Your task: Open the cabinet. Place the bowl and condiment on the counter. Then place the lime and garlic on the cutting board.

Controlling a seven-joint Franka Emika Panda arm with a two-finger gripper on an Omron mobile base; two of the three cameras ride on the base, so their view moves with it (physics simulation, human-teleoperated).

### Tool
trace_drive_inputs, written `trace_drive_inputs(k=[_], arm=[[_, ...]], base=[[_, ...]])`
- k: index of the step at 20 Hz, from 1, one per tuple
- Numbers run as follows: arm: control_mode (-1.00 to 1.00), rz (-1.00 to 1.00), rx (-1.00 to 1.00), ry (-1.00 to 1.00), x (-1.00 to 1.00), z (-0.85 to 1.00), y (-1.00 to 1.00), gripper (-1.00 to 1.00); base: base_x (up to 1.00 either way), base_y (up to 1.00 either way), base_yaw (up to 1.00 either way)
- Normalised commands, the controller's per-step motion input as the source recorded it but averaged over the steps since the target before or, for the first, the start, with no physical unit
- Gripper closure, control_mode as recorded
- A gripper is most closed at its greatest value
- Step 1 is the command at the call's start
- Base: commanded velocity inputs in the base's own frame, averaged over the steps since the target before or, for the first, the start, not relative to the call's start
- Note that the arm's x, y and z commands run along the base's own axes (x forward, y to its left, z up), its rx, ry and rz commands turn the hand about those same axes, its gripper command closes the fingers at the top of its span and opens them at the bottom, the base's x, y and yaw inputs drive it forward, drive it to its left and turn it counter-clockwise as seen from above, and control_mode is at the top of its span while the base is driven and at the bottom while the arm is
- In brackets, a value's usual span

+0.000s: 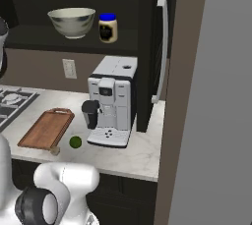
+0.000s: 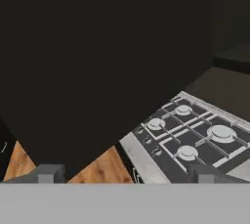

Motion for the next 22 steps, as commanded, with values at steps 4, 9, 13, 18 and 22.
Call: trace_drive_inputs(k=[4, 9, 13, 18, 22], arm=[[-1.00, -0.17, 0.00, -0.19, 0.07, 0.23, -1.00, -1.00], [-1.00, -0.18, -0.04, -0.24, 0.19, 0.15, -0.95, -1.00], [-1.00, -0.21, -0.11, -0.27, 0.29, 0.09, -0.80, -1.00], [-1.00, -0.27, -0.08, -0.12, 0.33, 0.19, -0.80, -1.00], [-1.00, -0.47, -0.03, 0.00, 0.43, 0.31, -0.71, -1.00]], base=[[0.00, 0.00, 0.00], [0.00, 0.00, 0.00], [0.00, 0.00, 0.00], [0.00, 0.00, 0.00], [0.00, 0.00, 0.00]])
